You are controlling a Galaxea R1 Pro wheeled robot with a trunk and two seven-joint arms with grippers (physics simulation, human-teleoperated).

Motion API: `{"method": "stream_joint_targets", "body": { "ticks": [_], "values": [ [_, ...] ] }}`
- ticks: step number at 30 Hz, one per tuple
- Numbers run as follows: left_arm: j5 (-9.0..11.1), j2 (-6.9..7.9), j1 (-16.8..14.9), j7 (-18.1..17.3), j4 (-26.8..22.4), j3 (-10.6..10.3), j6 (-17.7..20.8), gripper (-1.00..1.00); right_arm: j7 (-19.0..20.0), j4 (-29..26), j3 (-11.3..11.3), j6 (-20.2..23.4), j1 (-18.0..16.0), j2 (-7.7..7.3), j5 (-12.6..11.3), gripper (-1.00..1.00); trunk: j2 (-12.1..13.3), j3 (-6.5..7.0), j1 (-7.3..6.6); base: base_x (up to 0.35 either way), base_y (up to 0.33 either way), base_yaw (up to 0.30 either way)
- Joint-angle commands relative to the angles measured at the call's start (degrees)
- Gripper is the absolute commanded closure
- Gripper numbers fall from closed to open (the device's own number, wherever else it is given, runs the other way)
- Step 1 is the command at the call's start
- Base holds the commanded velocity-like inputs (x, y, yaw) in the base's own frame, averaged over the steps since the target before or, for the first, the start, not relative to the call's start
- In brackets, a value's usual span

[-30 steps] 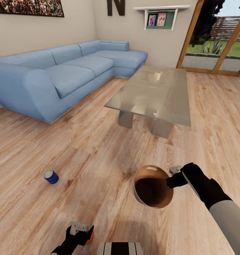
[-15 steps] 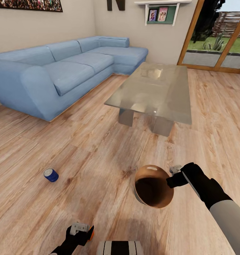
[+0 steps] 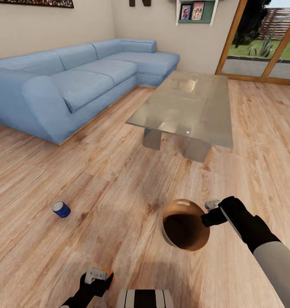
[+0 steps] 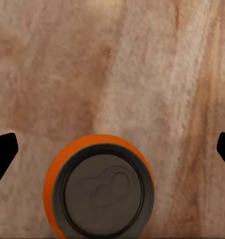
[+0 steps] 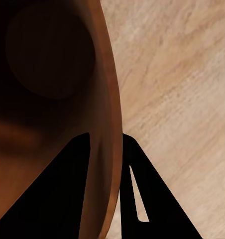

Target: Put the three can of soda from the living room inside the tash can in the kitchen.

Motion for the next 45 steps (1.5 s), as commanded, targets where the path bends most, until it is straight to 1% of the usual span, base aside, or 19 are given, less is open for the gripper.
{"method": "stream_joint_targets", "body": {
  "ticks": [1,7,13,19,26,32,45],
  "values": [
    [0.00,0.00,0.00,0.00,0.00,0.00,0.00,-1.00,0.17,-0.02,-0.02,0.25,-0.04,0.01,-1.31,1.00,-0.02,-0.22,0.02,0.000,0.000,0.000],
    [0.00,0.00,0.00,-0.02,-0.08,-0.01,0.00,-1.00,0.16,-0.02,-0.01,0.25,-0.03,0.01,-1.29,1.00,-0.10,-1.55,0.17,0.000,0.000,0.000],
    [0.07,0.00,0.04,-0.02,-0.16,-0.01,0.00,-1.00,0.16,-0.02,0.01,0.25,0.01,0.03,-1.32,1.00,-0.10,-1.55,0.17,0.000,0.000,0.000],
    [0.16,0.00,0.08,-0.04,-0.17,-0.01,0.00,-1.00,0.24,-0.02,-0.04,0.25,0.09,0.53,-1.37,1.00,-0.10,-1.55,0.17,0.000,0.000,0.000],
    [0.12,0.00,0.09,-0.05,-0.13,-0.01,0.00,-1.00,0.24,-0.02,-0.07,0.25,0.03,0.63,-1.42,1.00,-0.10,-1.55,0.17,0.000,0.000,0.000],
    [0.08,0.00,0.09,-0.09,-0.16,-0.02,0.00,-1.00,0.22,-0.02,0.00,0.25,0.07,0.63,-1.36,1.00,-0.18,-2.88,0.33,0.000,0.000,0.000],
    [0.05,0.00,0.09,-0.10,-0.14,-0.07,0.00,-1.00,0.20,-0.02,0.01,0.25,0.10,0.61,-1.34,1.00,-0.18,-2.88,0.33,0.000,0.000,0.000]
  ]
}}
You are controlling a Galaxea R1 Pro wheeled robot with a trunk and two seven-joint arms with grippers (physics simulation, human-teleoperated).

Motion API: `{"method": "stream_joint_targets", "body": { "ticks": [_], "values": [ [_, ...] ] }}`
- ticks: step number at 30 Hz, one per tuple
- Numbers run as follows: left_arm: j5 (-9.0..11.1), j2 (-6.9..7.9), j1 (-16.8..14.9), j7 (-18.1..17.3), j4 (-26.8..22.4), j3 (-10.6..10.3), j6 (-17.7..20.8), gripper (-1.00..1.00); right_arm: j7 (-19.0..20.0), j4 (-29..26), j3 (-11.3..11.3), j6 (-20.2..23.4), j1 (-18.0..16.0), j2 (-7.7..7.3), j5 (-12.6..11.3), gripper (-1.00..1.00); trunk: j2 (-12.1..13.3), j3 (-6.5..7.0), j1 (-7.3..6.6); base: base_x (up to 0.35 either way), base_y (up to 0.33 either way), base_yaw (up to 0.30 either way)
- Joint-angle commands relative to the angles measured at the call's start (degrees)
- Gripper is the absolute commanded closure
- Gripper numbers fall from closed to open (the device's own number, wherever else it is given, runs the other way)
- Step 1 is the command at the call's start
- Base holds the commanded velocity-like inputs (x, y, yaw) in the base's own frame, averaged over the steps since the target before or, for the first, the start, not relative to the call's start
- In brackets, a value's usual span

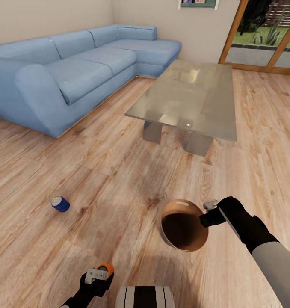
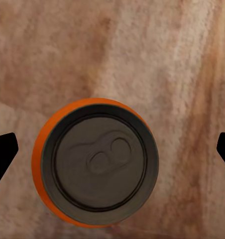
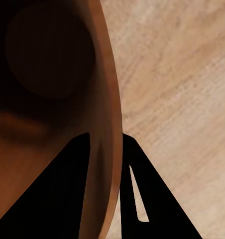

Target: Put the three can of soda from the living room inside the tash can in the kitchen.

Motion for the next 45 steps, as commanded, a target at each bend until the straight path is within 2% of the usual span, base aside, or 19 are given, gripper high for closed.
{"method": "stream_joint_targets", "body": {
  "ticks": [1,14,23,44,45],
  "values": [
    [-0.02,0.00,0.00,0.00,0.01,-0.01,0.00,-1.00,0.18,-0.01,0.00,0.28,-0.02,0.02,-1.36,1.00,0.00,0.00,-0.01,0.000,0.000,0.000],
    [-0.04,0.00,0.00,-0.01,0.02,-0.02,0.00,-1.00,0.14,-0.01,0.07,0.28,-0.02,0.03,-1.36,1.00,0.00,0.00,-0.01,0.000,0.000,0.000],
    [-0.06,0.00,0.00,-0.01,0.04,0.03,0.00,-1.00,0.14,0.00,0.09,0.28,-0.02,0.03,-1.36,1.00,-0.12,-1.99,0.23,0.000,0.000,0.000],
    [0.12,0.00,0.00,0.25,-0.04,0.08,-0.05,-1.00,0.08,0.05,0.29,0.28,-0.02,0.03,-1.30,1.00,-0.12,-1.99,0.23,0.000,0.000,0.000],
    [0.14,0.00,0.00,0.25,-0.04,0.07,-0.06,1.00,0.07,0.05,0.28,0.28,-0.02,0.03,-1.29,1.00,-0.12,-1.99,0.23,0.000,0.000,0.000]
  ]
}}
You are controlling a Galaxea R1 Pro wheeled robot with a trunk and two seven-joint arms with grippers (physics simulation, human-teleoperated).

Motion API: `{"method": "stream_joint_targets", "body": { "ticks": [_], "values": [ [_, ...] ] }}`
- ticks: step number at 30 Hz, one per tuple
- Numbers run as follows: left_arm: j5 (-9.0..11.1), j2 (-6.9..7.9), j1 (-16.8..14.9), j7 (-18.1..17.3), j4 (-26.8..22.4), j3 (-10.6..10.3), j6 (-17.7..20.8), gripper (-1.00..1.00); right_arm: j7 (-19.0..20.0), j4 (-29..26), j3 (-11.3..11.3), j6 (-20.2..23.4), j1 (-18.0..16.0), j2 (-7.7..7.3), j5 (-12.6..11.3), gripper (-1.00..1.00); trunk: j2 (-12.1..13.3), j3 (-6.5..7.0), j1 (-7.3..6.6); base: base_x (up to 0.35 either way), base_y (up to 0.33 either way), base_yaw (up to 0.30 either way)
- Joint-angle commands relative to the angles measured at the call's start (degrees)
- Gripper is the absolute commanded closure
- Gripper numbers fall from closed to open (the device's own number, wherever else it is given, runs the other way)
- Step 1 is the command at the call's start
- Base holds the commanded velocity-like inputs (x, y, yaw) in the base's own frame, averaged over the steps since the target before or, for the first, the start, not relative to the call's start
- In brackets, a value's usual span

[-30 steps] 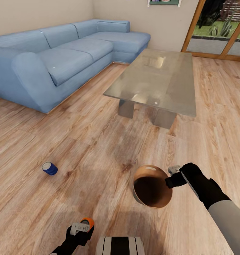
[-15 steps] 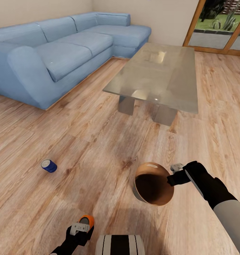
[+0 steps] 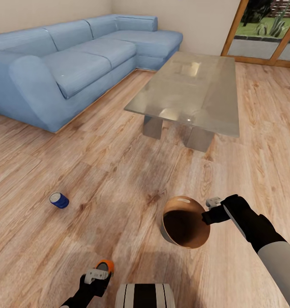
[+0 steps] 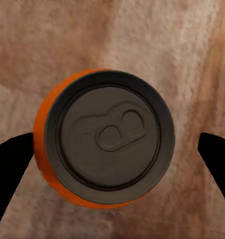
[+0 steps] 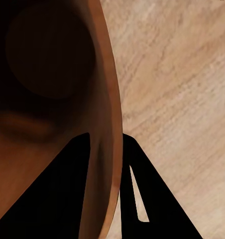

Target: Put the three can of soda from the living room inside the tash can in the kitchen.

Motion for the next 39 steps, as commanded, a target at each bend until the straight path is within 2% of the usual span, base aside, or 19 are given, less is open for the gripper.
{"method": "stream_joint_targets", "body": {
  "ticks": [1,17,25,39],
  "values": [
    [-0.02,-0.01,-0.04,-0.01,0.04,-0.04,0.01,1.00,-1.17,2.48,-0.18,0.00,0.05,2.39,1.61,1.00,0.01,-0.02,0.04,0.000,0.000,0.000],
    [-0.05,-0.01,-0.04,-0.01,0.05,0.09,0.21,1.00,-1.19,2.49,-0.09,0.00,0.05,2.42,1.63,1.00,0.01,-0.02,0.04,0.000,0.000,0.000],
    [0.04,-0.01,-0.12,-0.01,-0.03,0.10,2.69,1.00,-1.19,2.51,-0.10,0.00,0.05,2.47,1.63,1.00,0.12,1.75,-0.16,0.000,0.000,0.000],
    [0.05,-0.01,-0.12,-0.01,-0.04,0.10,3.01,1.00,-1.19,2.52,-0.02,0.00,0.05,2.48,1.63,1.00,0.31,4.85,-0.52,0.000,0.000,0.000]
  ]
}}
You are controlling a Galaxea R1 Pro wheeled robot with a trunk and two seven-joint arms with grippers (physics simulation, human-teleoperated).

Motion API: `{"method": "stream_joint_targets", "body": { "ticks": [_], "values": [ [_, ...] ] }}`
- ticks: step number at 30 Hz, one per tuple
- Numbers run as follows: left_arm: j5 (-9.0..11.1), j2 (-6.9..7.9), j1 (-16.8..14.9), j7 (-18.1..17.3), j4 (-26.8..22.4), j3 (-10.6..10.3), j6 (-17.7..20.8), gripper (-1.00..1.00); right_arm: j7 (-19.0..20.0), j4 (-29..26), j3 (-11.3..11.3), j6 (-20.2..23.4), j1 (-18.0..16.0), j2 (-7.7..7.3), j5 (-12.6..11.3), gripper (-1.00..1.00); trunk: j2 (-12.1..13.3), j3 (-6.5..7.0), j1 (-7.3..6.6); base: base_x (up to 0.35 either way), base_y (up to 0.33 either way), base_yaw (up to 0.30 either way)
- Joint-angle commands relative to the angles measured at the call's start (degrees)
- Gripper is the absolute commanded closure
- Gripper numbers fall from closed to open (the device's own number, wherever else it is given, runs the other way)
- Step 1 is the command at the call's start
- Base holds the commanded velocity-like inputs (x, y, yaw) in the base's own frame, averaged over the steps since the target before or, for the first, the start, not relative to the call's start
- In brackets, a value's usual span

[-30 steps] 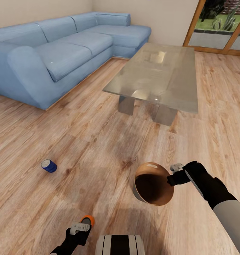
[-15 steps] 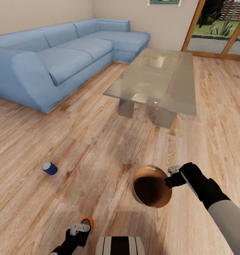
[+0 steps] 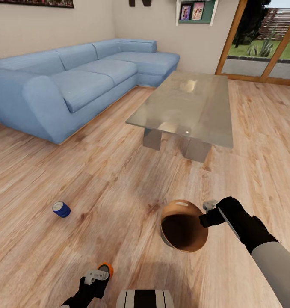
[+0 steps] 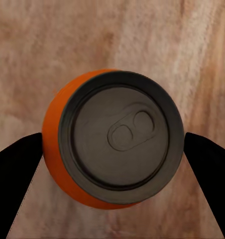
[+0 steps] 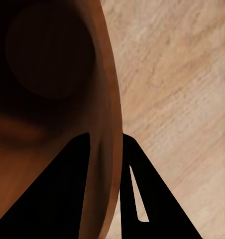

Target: Put the three can of soda from the living room inside the tash can in the kitchen.

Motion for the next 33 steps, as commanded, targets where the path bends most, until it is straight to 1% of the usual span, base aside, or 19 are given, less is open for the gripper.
{"method": "stream_joint_targets", "body": {
  "ticks": [1,7,10,11,12,14,16,17,18,20,22,23,25,27,28,29,30,32,33],
  "values": [
    [-0.02,0.00,0.00,0.01,-0.01,0.00,-0.01,1.00,0.14,-0.01,0.00,0.28,-0.01,0.01,-1.33,1.00,0.01,0.23,-0.03,0.000,0.000,0.000],
    [0.02,0.16,0.05,-0.07,-1.34,-0.06,0.13,1.00,0.17,0.02,0.01,0.28,-0.01,0.01,-1.33,1.00,0.10,1.56,-0.18,0.000,0.000,0.000],
    [0.10,0.30,0.09,-0.14,-3.63,-0.08,1.38,1.00,0.17,0.05,0.01,0.28,-0.01,0.01,-1.36,1.00,0.14,2.22,-0.26,0.000,0.000,0.000],
    [0.12,0.35,0.12,-0.20,-5.74,-0.08,2.73,1.00,0.17,0.06,0.01,0.28,-0.01,0.01,-1.40,1.00,0.15,2.45,-0.28,0.000,0.000,0.000],
    [0.24,0.40,0.15,-0.30,-10.18,-0.03,5.15,1.00,0.18,0.07,-0.01,0.28,-0.01,0.01,-1.42,1.00,0.16,2.67,-0.31,0.000,0.000,0.000],
    [0.37,0.46,0.18,-0.36,-13.73,0.03,7.08,1.00,0.18,0.07,-0.04,0.28,-0.01,0.01,-1.45,1.00,0.19,3.11,-0.36,0.000,0.000,0.000],
    [0.52,0.59,0.45,-0.54,-21.35,0.15,12.39,1.00,0.18,0.08,-0.03,0.28,-0.01,0.01,-1.47,1.00,0.22,3.55,-0.41,0.000,0.000,0.000],
    [0.55,0.62,0.53,-0.67,-23.28,0.19,14.03,1.00,0.18,0.08,-0.04,0.28,-0.01,0.01,-1.48,1.00,0.23,3.78,-0.44,0.000,0.000,0.000],
    [0.60,0.66,0.63,-1.10,-27.26,0.29,17.55,1.00,0.18,0.08,-0.02,0.28,-0.01,0.01,-1.49,1.00,0.24,4.00,-0.46,0.000,0.000,0.000],
    [0.63,0.71,0.69,-1.85,-31.55,0.39,21.47,1.00,0.18,0.08,0.00,0.28,-0.01,0.01,-1.49,1.00,0.27,4.44,-0.52,0.000,0.000,0.000],
    [0.66,0.76,0.73,-4.15,-40.32,0.63,30.95,1.00,0.18,0.13,0.17,0.28,0.03,0.03,-1.50,1.00,0.30,4.88,-0.57,0.000,0.000,0.000],
    [0.68,0.79,0.60,-6.64,-45.25,0.83,38.67,1.00,0.18,0.20,0.35,0.28,0.05,0.08,-1.50,1.00,0.31,5.10,-0.59,0.000,0.000,0.000],
    [0.66,0.96,0.23,-8.59,-47.26,0.91,43.03,1.00,0.18,0.28,0.45,0.28,0.06,0.14,-1.49,1.00,0.34,5.55,-0.64,0.000,0.000,0.000],
    [0.70,2.15,-2.72,-12.26,-49.36,0.98,49.57,1.00,0.18,0.41,0.60,0.28,0.07,0.27,-1.47,1.00,0.36,5.99,-0.70,0.000,0.000,0.000],
    [0.73,2.53,-3.76,-13.24,-49.64,0.97,51.21,1.00,0.18,0.43,0.62,0.28,0.08,0.31,-1.46,1.00,0.38,6.21,-0.72,0.000,0.000,0.000],
    [0.78,3.08,-5.91,-15.56,-50.06,0.97,54.74,1.00,0.18,0.48,0.65,0.28,0.08,0.36,-1.46,1.00,0.39,6.43,-0.75,0.000,0.000,0.000],
    [0.78,3.29,-7.15,-16.87,-50.19,0.99,56.50,1.00,0.18,0.50,0.66,0.28,0.08,0.38,-1.47,1.00,0.40,6.66,-0.77,0.000,0.000,0.000],
    [0.78,3.96,-12.88,-21.91,-50.49,1.02,62.71,1.00,0.18,0.64,0.69,0.28,0.08,0.47,-1.49,1.00,0.43,7.10,-0.82,0.000,0.000,0.000],
    [0.79,4.12,-14.22,-22.99,-50.54,1.03,63.94,1.00,0.18,0.67,0.69,0.28,0.08,0.54,-1.49,1.00,0.44,7.32,-0.85,0.000,0.000,0.000]
  ]
}}
